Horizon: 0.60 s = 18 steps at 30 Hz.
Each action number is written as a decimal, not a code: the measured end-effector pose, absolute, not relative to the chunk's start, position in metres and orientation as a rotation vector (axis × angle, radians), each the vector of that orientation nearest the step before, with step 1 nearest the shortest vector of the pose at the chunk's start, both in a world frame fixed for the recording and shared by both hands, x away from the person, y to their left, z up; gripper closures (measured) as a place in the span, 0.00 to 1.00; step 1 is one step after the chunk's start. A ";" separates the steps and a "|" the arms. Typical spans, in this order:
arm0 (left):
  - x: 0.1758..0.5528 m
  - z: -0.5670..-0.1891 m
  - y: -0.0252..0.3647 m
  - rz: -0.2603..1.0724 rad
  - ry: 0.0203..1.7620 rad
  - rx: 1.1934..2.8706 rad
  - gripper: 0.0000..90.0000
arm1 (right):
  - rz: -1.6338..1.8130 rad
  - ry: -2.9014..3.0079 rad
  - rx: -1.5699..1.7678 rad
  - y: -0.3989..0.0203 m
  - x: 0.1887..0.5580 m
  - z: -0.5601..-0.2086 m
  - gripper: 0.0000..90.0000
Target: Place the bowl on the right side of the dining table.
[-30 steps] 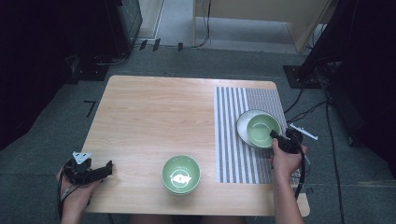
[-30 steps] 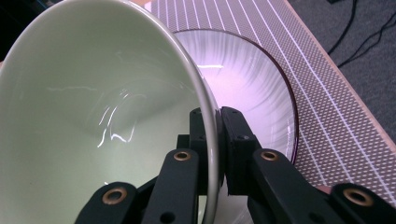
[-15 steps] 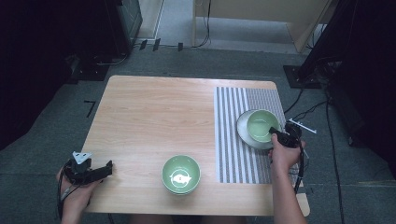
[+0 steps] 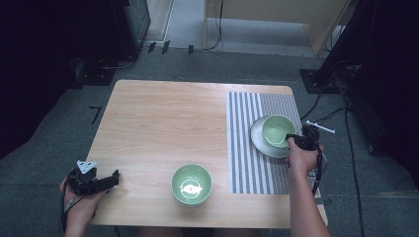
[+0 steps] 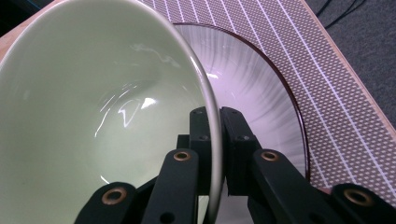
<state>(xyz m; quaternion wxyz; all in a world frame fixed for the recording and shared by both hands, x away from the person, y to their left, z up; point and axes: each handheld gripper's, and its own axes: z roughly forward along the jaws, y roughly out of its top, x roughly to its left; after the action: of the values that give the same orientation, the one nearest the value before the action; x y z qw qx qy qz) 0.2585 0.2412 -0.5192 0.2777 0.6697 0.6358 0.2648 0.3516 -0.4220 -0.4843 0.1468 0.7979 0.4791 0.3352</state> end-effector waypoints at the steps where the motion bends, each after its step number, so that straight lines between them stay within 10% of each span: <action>1: 0.259 -0.519 0.241 0.711 1.707 1.797 0.00 | 0.962 1.379 2.301 -0.422 0.351 -0.484 0.94; 18: 0.258 -0.519 0.241 0.711 1.707 1.798 0.00 | 1.108 1.360 2.330 -0.437 0.347 -0.487 0.78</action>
<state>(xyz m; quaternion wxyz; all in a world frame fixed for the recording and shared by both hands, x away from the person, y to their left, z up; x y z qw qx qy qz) 0.2585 0.2412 -0.5192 0.2777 0.6697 0.6358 0.2649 0.3473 -0.4368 -0.4867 0.1123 0.7938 0.4635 0.3774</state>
